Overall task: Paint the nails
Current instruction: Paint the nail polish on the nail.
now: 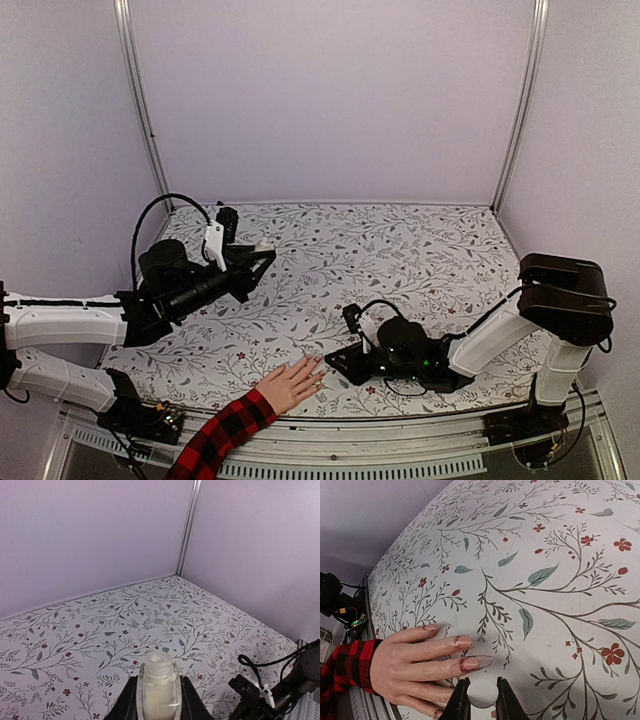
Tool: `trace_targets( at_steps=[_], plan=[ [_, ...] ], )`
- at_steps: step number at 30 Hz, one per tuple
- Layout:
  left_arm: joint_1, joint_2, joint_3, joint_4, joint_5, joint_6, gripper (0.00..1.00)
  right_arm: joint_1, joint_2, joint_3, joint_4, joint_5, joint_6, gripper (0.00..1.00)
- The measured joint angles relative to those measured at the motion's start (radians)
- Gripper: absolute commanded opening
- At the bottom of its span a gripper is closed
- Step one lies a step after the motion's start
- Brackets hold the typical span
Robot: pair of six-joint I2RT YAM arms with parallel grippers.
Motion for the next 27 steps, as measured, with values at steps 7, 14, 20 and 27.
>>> trace_targets(
  at_steps=[7, 14, 20, 27],
  plan=[
    [0.000, 0.000, 0.000, 0.000, 0.002, 0.000, 0.00, 0.000, 0.000, 0.000, -0.010, 0.003, 0.000, 0.00],
    [0.000, 0.006, 0.000, 0.001, 0.003, 0.000, 0.00, 0.000, -0.002, 0.000, -0.018, 0.014, 0.000, 0.00],
    [0.000, 0.006, 0.000, 0.001, 0.003, 0.000, 0.00, 0.000, -0.002, 0.000, -0.020, 0.019, 0.000, 0.00],
    [0.000, 0.006, 0.000, 0.001, 0.003, 0.000, 0.00, 0.000, -0.002, 0.000, -0.024, 0.020, 0.000, 0.00]
  ],
)
